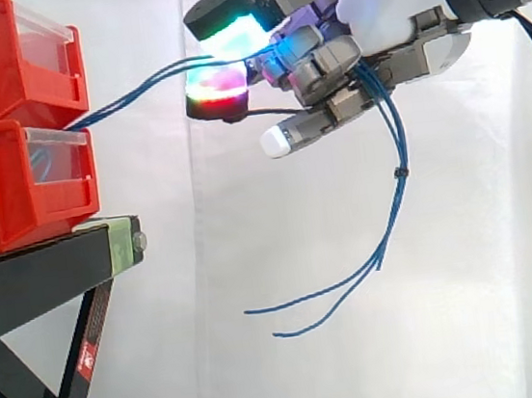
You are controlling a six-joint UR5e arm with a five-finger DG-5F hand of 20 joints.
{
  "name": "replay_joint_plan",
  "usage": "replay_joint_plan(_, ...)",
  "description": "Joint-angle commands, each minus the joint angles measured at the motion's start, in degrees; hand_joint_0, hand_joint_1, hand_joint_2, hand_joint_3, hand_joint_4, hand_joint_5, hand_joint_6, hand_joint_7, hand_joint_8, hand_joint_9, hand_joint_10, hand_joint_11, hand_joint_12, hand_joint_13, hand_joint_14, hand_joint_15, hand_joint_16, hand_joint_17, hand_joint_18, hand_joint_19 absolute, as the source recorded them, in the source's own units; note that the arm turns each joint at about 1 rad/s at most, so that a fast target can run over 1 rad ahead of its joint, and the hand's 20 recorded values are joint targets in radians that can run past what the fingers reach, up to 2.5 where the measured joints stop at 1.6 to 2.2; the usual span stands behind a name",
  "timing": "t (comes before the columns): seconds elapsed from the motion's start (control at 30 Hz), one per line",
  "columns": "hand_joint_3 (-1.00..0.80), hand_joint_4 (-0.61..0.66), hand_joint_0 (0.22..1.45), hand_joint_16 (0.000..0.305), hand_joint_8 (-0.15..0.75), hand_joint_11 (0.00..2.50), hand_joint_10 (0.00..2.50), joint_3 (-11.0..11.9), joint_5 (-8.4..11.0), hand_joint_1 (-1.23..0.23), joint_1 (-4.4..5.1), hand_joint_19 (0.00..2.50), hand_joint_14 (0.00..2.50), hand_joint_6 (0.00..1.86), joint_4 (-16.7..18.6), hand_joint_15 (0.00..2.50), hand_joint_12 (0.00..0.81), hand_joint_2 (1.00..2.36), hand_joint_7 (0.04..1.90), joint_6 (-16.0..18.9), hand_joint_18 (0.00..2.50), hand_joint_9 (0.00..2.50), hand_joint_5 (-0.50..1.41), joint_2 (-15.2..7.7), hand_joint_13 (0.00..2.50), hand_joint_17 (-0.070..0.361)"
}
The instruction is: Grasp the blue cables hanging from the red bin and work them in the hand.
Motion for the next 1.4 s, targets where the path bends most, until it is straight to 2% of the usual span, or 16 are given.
replay_joint_plan(0.0, 0.19, 0.29, 0.78, 0.08, 0.47, 2.5, 2.5, 0.0, -0.02, -0.8, -0.06, 0.39, 2.5, 0.51, 0.06, 1.84, 0.584, 1.52, 1.18, 0.0, 0.76, 0.08, 0.01, 0.0, 0.55, 0.181)
replay_joint_plan(0.07, 0.11, 0.28, 0.74, 0.081, 0.469, 2.5, 2.5, 0.0, -0.02, -0.8, -0.06, 0.32, 2.5, 0.57, 0.06, 1.81, 0.585, 1.61, 1.14, 0.0, 0.72, 0.04, -0.01, 0.0, 0.51, 0.183)
replay_joint_plan(0.17, 0.15, 0.29, 0.77, 0.08, 0.472, 2.5, 2.5, 0.0, -0.02, -0.82, -0.06, 0.37, 2.5, 0.53, 0.06, 1.82, 0.579, 1.49, 1.16, 0.0, 0.66, 0.0, -0.03, 0.0, 0.46, 0.179)
replay_joint_plan(0.37, 0.22, 0.26, 0.79, 0.078, 0.476, 2.5, 2.5, 0.0, -0.2, -0.82, -0.15, 0.4, 2.5, 0.52, 0.06, 1.83, 0.579, 1.46, 1.18, 0.0, 0.6, 0.0, -0.05, 0.0, 0.39, 0.175)
replay_joint_plan(0.53, 0.27, 0.21, 0.8, 0.075, 0.475, 2.5, 2.5, 0.0, -0.2, -0.81, -0.15, 0.47, 2.5, 0.52, 0.15, 1.83, 0.566, 1.53, 1.2, 0.0, 0.49, 0.0, -0.08, 0.0, 0.29, 0.168)
replay_joint_plan(0.67, 0.36, 0.16, 0.88, 0.068, 0.461, 2.5, 2.5, 0.0, -0.2, -0.82, -0.15, 0.58, 2.5, 0.49, 0.23, 1.83, 0.549, 1.46, 1.24, 0.0, 0.4, 0.0, -0.09, 0.0, 0.19, 0.154)
replay_joint_plan(0.73, 0.34, 0.14, 0.94, 0.063, 0.447, 2.5, 2.5, 0.0, -0.2, -0.82, -0.15, 0.63, 2.5, 0.65, 0.23, 1.79, 0.528, 1.45, 1.22, 0.0, 0.35, 0.0, -0.13, 0.0, 0.17, 0.142)
replay_joint_plan(0.77, 0.32, 0.13, 0.97, 0.061, 0.438, 2.5, 2.5, 0.0, -0.2, -0.81, -0.15, 0.65, 2.5, 0.8, 0.23, 1.76, 0.519, 1.46, 1.2, 0.0, 0.32, 0.0, -0.17, 0.0, 0.16, 0.136)
replay_joint_plan(0.8, 0.32, 0.13, 1.03, 0.055, 0.42, 2.5, 2.5, 0.0, -0.2, -0.8, -0.15, 0.7, 2.5, 1.07, 0.23, 1.77, 0.504, 1.43, 1.13, 0.0, 0.3, 0.0, -0.22, 0.0, 0.16, 0.125)
replay_joint_plan(0.83, 0.33, 0.14, 1.06, 0.054, 0.407, 2.5, 2.5, 0.0, -0.2, -0.79, -0.24, 0.7, 2.5, 1.15, 0.23, 1.75, 0.499, 1.41, 1.11, 0.0, 0.28, 0.0, -0.23, 0.0, 0.17, 0.122)
replay_joint_plan(1.0, 0.33, 0.11, 1.16, 0.05, 0.395, 2.5, 2.5, 0.0, -0.2, -0.75, -0.24, 0.61, 2.5, 1.25, 0.23, 1.71, 0.492, 1.34, 1.02, 0.0, 0.32, 0.0, -0.2, 0.0, 0.3, 0.112)
replay_joint_plan(1.03, 0.34, 0.11, 1.16, 0.05, 0.401, 2.5, 2.5, 0.0, -0.2, -0.75, -0.24, 0.63, 2.5, 1.24, 0.23, 1.71, 0.495, 1.29, 1.02, 0.0, 0.35, 0.0, -0.2, 0.0, 0.33, 0.112)
replay_joint_plan(1.07, 0.35, 0.12, 1.15, 0.05, 0.401, 2.5, 2.5, 0.0, -0.2, -0.76, -0.24, 0.73, 2.5, 1.18, 0.23, 1.77, 0.501, 1.11, 1.05, 0.0, 0.51, 0.04, -0.16, 0.0, 0.4, 0.111)
replay_joint_plan(1.1, 0.31, 0.14, 1.14, 0.051, 0.408, 2.5, 2.5, 0.0, -0.2, -0.77, -0.24, 0.74, 2.5, 1.14, 0.23, 1.8, 0.504, 1.0, 1.07, 0.0, 0.62, 0.09, -0.14, 0.0, 0.43, 0.116)
replay_joint_plan(1.27, -0.2, 0.19, 0.96, 0.05, 0.42, 2.5, 2.5, 0.0, -0.2, -0.75, -0.24, 0.97, 2.5, 1.03, 0.23, 1.85, 0.515, 1.02, 1.13, 0.0, 0.84, 0.17, -0.08, 0.0, 0.52, 0.112)
replay_joint_plan(1.37, -0.29, 0.2, 0.93, 0.051, 0.428, 2.5, 2.5, 0.0, -0.2, -0.74, -0.24, 0.93, 2.5, 0.99, 0.23, 1.84, 0.525, 1.02, 1.15, 0.0, 0.87, 0.22, -0.05, 0.0, 0.57, 0.115)
